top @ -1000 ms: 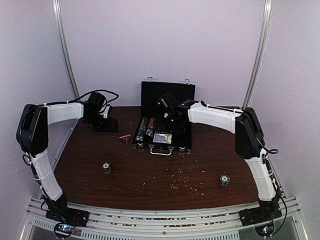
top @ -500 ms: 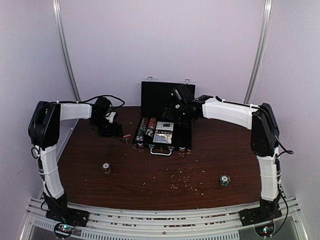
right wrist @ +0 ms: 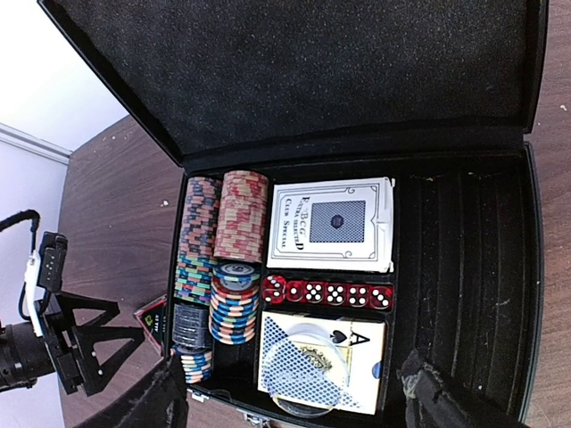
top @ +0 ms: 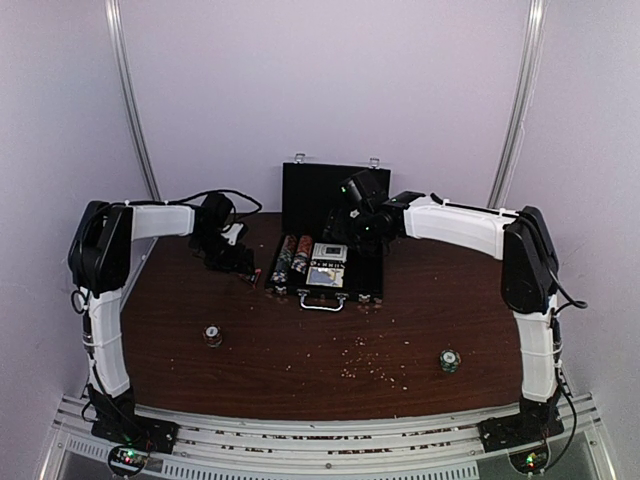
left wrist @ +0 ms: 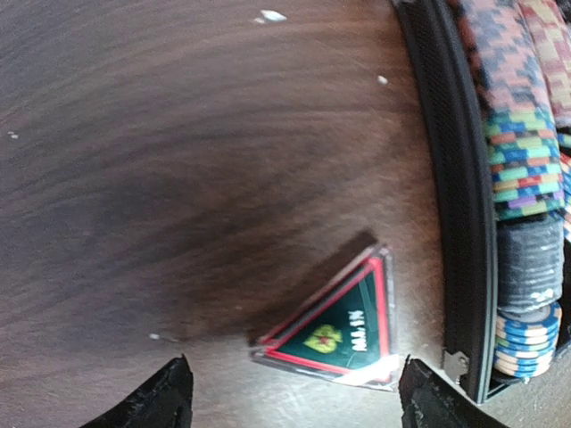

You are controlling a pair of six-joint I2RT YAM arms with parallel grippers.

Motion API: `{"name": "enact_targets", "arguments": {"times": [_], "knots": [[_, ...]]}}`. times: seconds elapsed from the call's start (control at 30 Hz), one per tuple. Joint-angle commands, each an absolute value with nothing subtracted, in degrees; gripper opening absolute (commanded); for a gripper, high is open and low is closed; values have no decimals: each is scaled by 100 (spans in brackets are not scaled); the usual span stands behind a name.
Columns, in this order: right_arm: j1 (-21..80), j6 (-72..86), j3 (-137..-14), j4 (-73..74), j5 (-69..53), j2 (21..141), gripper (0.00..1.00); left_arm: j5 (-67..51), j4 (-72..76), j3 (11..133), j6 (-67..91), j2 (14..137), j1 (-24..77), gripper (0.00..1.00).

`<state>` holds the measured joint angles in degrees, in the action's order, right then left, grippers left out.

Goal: Pack up texas hold em set
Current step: Pick up the all-in button from the center of the board.

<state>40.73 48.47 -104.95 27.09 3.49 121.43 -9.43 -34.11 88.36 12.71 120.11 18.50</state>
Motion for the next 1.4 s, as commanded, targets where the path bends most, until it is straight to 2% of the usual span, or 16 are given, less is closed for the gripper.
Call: {"name": "enact_targets", "arguments": {"times": [0.0,0.4,0.77,1.2,1.37], "knots": [[4052,4911,-10450,2612,386,12209,83,-905,-3441,8967,1204,12122,2014,82],[4052,4965,-10241,2495,353,12143,82,-803,-3489,8990,1159,12271,2155,82],[4049,4993,-9989,2408,359,12026,82,239,-3683,9088,995,12511,2293,82],[4051,5024,-9864,2329,360,11991,82,74,-3673,9064,976,12592,2328,67],[4052,5029,-9853,2287,318,12007,82,160,-3674,9107,943,12637,2325,68]]}}
